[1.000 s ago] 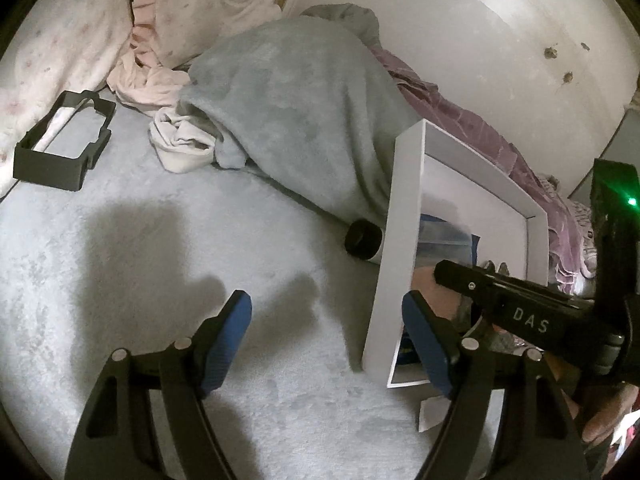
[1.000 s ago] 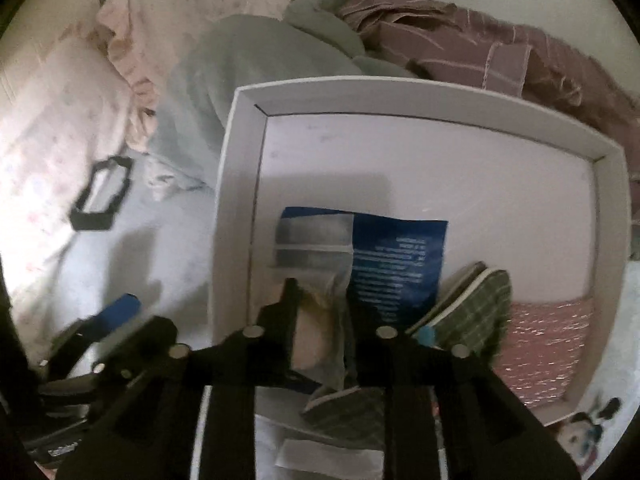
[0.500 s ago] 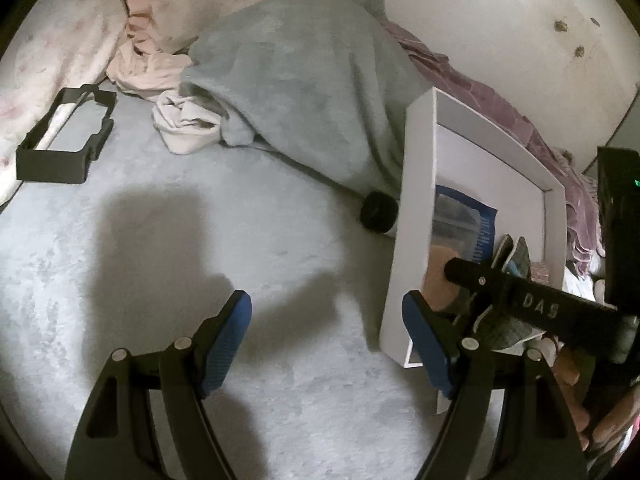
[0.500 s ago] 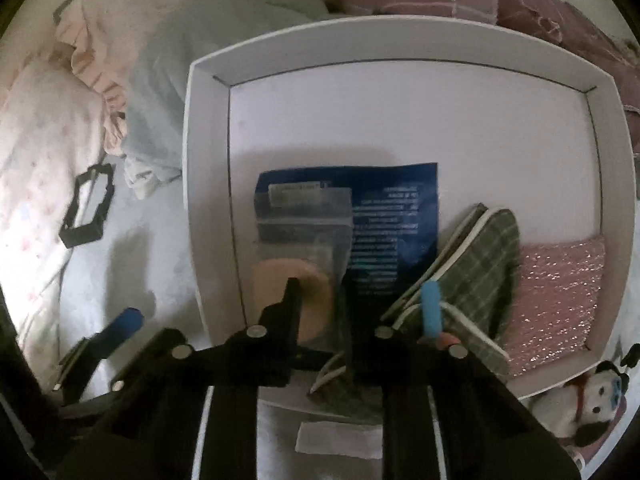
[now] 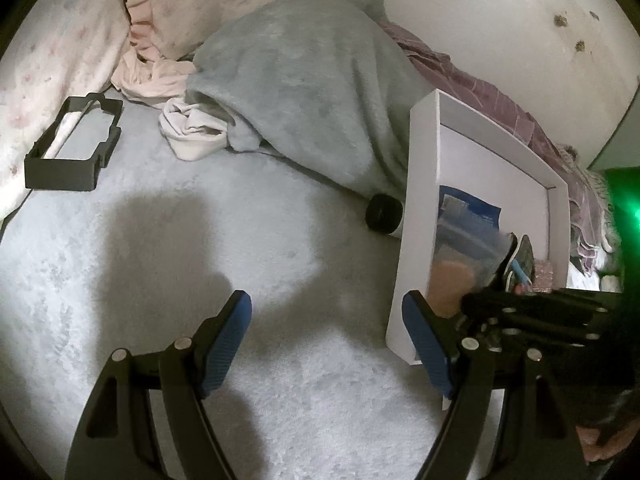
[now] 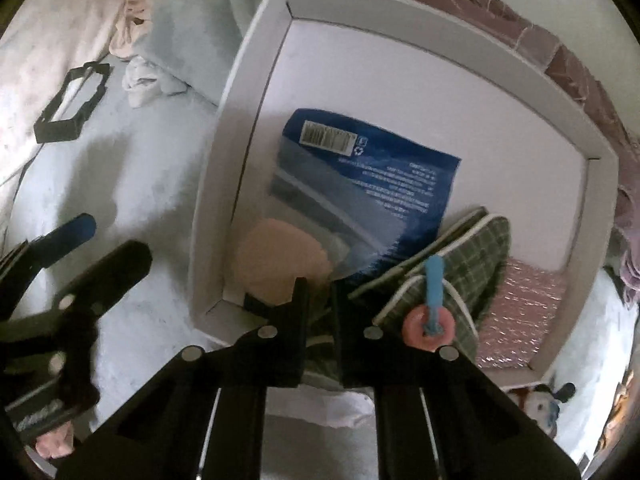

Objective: Organize soft objects
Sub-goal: 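Carry the clear bag into the tray with the right tool and lower it, then open the right tool to release the clear bag onto the blue packet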

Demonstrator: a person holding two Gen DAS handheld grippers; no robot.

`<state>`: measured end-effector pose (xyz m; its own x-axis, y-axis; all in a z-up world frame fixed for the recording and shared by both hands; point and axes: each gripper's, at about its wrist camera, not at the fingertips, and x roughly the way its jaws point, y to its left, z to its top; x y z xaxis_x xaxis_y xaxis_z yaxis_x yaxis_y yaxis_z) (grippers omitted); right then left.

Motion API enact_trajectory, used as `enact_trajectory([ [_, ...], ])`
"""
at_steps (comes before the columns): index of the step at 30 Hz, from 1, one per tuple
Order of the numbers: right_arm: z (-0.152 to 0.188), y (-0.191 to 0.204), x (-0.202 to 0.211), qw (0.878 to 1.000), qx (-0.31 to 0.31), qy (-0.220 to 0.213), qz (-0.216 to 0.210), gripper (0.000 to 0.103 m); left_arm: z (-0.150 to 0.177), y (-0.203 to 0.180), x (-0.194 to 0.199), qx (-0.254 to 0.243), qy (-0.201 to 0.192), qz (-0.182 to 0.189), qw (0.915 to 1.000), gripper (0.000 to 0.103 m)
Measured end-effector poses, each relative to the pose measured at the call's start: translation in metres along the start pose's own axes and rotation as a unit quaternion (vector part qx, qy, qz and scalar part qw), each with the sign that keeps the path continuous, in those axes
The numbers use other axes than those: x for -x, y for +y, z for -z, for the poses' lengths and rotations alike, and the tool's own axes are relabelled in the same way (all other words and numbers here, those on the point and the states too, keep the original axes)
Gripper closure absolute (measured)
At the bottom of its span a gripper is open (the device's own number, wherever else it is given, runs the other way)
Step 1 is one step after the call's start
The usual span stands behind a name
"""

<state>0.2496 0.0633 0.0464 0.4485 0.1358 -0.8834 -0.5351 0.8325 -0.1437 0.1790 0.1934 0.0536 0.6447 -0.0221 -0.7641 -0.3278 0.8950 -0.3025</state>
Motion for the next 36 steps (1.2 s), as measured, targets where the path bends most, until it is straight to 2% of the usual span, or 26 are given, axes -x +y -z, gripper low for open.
enact_trajectory([
  [5, -0.001, -0.018, 0.034, 0.996, -0.059, -0.056, -0.038, 0.087, -0.002, 0.006, 0.003, 0.02, -0.004, 0.008, 0.9998, 0.025],
  [8, -0.007, -0.028, 0.039, 0.99, -0.109, -0.078, -0.052, 0.087, -0.002, 0.008, 0.004, 0.026, -0.006, 0.01, 0.9996, 0.025],
  [11, -0.013, -0.029, 0.027, 0.982, -0.145, -0.087, -0.086, 0.087, -0.003, 0.009, 0.003, 0.03, -0.005, 0.009, 0.9995, 0.025],
  [15, -0.015, -0.02, -0.005, 0.982, -0.154, -0.074, -0.076, 0.088, -0.003, 0.009, 0.003, 0.029, -0.006, 0.01, 0.9995, 0.025],
  [16, -0.013, -0.018, -0.008, 0.982, -0.152, -0.084, -0.073, 0.088, -0.002, 0.009, 0.003, 0.029, -0.006, 0.011, 0.9995, 0.025],
  [17, -0.009, -0.015, -0.008, 0.982, -0.146, -0.098, -0.07, 0.088, -0.002, 0.009, 0.004, 0.03, -0.007, 0.012, 0.9994, 0.025],
  [20, -0.004, -0.007, -0.011, 0.985, -0.119, -0.09, -0.088, 0.088, -0.002, 0.007, 0.003, 0.028, -0.006, 0.012, 0.9995, 0.025],
  [23, 0.001, 0.002, -0.014, 0.989, -0.087, -0.098, -0.074, 0.088, -0.002, 0.005, 0.002, 0.022, -0.006, 0.005, 0.9997, 0.027],
  [25, 0.003, 0.001, -0.015, 0.988, -0.087, -0.095, -0.08, 0.088, -0.001, 0.004, 0.001, 0.021, -0.001, 0.005, 0.9998, 0.027],
  [28, 0.005, -0.009, -0.01, 0.984, -0.108, -0.098, -0.1, 0.088, -0.001, 0.002, -0.001, 0.018, 0.005, 0.001, 0.9998, 0.027],
  [32, 0.016, -0.028, 0.015, 0.969, -0.152, -0.141, -0.136, 0.088, -0.001, -0.003, 0.002, 0.005, 0.005, 0.0, 1.0, 0.027],
  [36, 0.019, -0.027, 0.023, 0.968, -0.159, -0.115, -0.154, 0.088, -0.002, -0.003, 0.006, 0.004, 0.003, -0.007, 1.0, 0.027],
])
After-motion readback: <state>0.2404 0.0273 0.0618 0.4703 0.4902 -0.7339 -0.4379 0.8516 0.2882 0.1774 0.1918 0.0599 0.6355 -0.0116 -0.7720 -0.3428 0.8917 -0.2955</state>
